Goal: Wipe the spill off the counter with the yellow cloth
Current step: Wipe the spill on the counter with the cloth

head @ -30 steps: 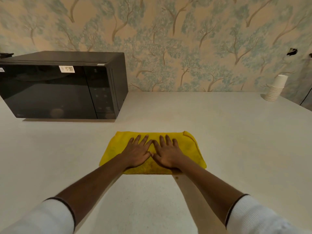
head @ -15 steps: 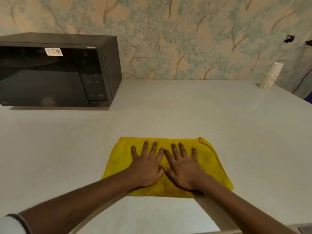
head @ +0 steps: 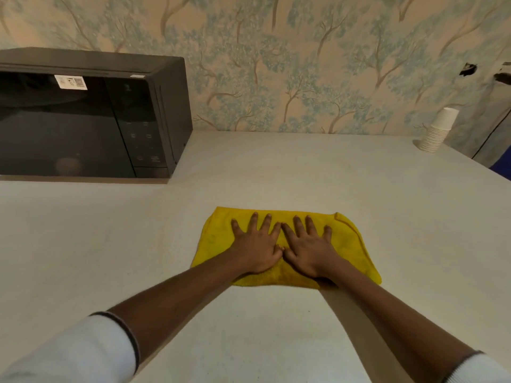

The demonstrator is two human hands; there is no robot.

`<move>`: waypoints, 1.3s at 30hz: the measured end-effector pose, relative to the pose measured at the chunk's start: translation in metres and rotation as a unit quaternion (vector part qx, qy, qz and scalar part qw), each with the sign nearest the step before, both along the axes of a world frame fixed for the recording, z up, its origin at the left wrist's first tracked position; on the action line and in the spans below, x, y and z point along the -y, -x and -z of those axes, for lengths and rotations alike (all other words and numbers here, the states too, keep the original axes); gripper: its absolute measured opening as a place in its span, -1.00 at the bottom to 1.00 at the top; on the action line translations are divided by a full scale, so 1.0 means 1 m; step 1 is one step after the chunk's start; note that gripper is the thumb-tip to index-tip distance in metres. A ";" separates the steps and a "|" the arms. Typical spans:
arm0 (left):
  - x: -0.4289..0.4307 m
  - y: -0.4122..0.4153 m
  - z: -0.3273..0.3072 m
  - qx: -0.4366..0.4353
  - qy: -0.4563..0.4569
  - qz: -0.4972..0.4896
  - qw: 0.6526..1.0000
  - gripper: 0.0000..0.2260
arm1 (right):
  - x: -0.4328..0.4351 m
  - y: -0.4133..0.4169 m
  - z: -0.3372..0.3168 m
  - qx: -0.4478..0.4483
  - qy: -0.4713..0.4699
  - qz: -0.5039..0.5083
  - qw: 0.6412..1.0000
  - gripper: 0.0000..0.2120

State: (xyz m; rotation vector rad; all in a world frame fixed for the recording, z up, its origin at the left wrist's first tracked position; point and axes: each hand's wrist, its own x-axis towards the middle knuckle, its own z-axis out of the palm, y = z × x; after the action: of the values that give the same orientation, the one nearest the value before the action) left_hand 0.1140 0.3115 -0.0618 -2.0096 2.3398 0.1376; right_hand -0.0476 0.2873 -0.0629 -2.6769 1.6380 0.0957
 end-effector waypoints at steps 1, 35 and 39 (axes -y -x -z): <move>0.008 -0.005 -0.001 0.000 -0.006 -0.004 1.000 -0.39 | 0.008 -0.006 0.000 0.003 -0.005 0.003 1.000 -0.30; 0.097 -0.027 0.002 -0.008 0.005 -0.071 0.997 -0.35 | 0.112 -0.019 0.003 0.094 0.031 0.099 0.990 -0.29; 0.122 -0.067 0.000 -0.011 -0.014 -0.109 0.994 -0.36 | 0.151 -0.064 0.007 0.097 0.018 0.071 0.993 -0.24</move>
State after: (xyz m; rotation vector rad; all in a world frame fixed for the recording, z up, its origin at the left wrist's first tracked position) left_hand 0.1813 0.1894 -0.0617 -2.2564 2.1116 0.2011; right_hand 0.0166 0.1365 -0.0699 -2.4922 1.7746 -0.1908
